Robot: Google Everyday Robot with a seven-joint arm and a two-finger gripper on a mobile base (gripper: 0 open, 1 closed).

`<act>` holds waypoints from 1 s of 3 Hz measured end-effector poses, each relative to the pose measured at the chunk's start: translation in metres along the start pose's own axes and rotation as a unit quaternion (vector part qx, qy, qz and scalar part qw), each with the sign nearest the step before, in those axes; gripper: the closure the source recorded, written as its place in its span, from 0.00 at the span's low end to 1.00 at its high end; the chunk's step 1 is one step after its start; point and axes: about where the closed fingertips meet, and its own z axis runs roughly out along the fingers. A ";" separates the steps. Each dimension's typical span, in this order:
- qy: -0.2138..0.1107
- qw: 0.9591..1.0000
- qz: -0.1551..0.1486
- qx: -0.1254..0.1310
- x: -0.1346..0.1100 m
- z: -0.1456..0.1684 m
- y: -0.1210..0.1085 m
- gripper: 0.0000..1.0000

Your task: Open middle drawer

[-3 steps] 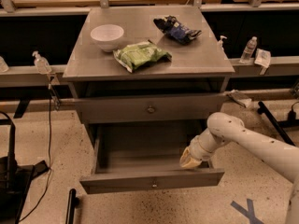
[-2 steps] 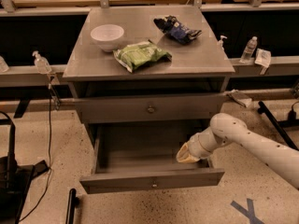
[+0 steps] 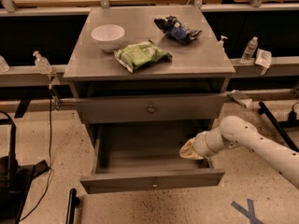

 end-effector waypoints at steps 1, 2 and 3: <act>-0.001 1.000 0.000 -0.002 0.000 0.002 0.001 0.28; -0.002 1.000 0.000 -0.003 -0.001 0.004 0.002 0.06; -0.002 1.000 0.000 -0.005 -0.001 0.005 0.003 0.00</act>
Offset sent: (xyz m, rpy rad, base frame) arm -0.0007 0.0012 -0.0013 0.0011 0.0023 0.0019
